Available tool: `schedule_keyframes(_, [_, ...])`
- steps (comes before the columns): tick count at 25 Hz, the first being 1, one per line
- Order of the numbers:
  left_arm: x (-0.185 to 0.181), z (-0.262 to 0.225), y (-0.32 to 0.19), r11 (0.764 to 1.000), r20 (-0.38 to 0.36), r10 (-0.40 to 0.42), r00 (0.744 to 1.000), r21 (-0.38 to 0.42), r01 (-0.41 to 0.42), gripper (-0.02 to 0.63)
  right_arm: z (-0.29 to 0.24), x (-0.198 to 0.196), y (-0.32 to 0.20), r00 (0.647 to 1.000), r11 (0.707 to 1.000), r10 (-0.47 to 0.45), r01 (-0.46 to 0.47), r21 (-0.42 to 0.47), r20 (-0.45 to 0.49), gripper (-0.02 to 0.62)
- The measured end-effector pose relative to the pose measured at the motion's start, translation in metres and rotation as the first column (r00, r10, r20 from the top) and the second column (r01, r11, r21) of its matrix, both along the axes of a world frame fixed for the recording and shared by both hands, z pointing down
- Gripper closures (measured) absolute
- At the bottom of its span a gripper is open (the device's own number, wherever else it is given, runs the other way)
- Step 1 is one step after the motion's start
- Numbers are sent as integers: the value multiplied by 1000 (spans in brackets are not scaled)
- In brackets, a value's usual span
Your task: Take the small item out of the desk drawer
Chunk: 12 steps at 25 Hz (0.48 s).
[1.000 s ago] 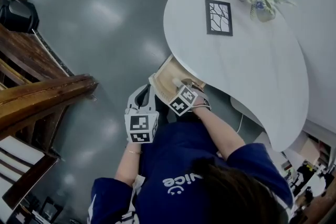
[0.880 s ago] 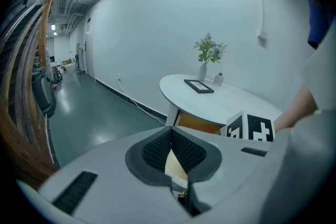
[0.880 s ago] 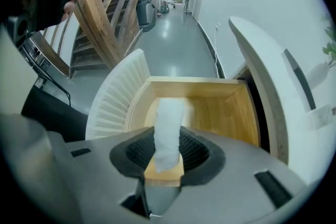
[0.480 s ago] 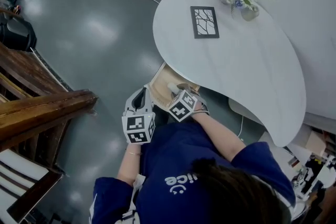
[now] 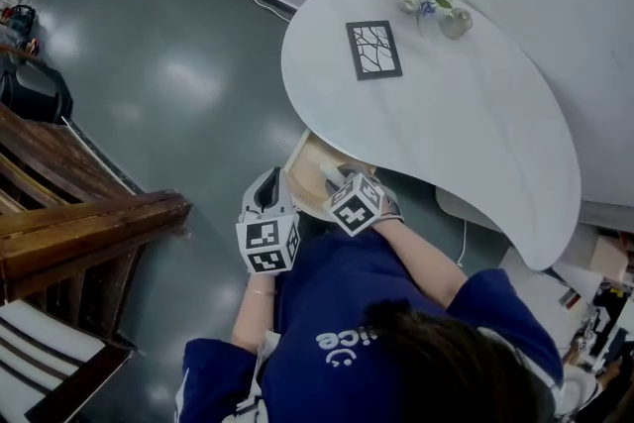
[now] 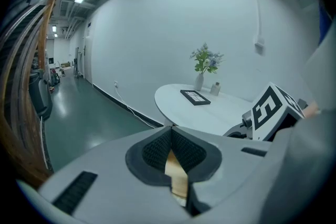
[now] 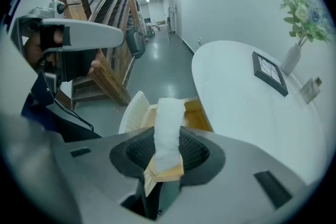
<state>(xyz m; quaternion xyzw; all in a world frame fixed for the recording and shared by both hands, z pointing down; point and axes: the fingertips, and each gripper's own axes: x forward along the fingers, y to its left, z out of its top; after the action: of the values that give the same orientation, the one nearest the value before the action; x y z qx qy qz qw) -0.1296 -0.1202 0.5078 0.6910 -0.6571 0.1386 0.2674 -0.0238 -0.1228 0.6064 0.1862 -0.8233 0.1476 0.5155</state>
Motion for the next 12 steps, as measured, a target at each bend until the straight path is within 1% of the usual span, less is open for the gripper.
schedule_keyframes(3, [0, -5, -4, 1000, -7, -1, 1000, 12, 1, 603, -11, 1, -4, 1000, 1000, 20, -20, 22, 23, 459])
schedule_keyframes(12, [15, -19, -17, 999, -36, 37, 999, 37, -35, 601, -46, 12, -25, 990, 989, 106, -115, 94, 91, 459])
